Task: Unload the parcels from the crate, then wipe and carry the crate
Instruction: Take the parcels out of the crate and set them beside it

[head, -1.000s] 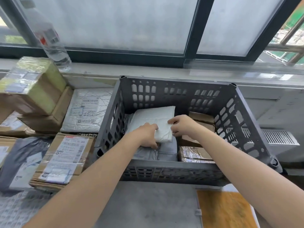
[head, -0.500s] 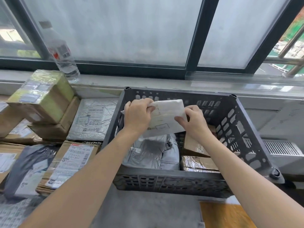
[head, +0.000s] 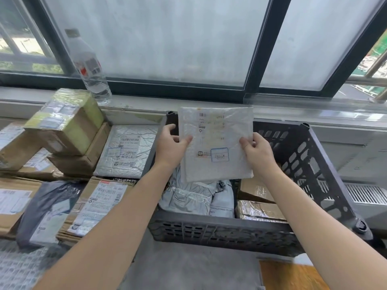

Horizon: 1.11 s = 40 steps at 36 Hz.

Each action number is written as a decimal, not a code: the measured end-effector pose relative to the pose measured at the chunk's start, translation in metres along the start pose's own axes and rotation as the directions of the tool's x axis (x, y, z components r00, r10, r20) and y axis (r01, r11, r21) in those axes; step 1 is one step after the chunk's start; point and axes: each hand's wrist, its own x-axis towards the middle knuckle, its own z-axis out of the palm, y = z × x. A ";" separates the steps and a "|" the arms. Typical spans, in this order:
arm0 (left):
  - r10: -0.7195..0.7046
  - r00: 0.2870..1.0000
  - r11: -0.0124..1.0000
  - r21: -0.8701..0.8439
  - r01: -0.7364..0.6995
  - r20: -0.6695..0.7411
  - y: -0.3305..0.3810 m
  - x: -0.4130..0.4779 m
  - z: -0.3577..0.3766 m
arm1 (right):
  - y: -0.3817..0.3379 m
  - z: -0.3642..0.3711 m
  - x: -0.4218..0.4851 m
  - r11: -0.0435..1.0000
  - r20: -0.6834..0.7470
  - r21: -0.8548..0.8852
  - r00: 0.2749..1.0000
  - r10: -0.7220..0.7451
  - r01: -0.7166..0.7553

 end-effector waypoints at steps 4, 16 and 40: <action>-0.008 0.996 1.000 -0.029 0.011 0.086 -0.006 -0.004 0.004 | -0.001 0.001 0.000 0.999 0.007 0.032 0.999 0.043 -0.044; 0.029 1.000 0.996 -0.079 -0.029 0.001 0.004 0.005 -0.028 | -0.026 0.032 -0.005 1.000 0.016 0.018 1.000 -0.023 0.023; 0.068 0.990 0.875 0.470 -0.118 0.123 -0.057 0.075 -0.197 | -0.125 0.249 -0.025 0.931 0.093 -0.327 0.986 -0.138 0.162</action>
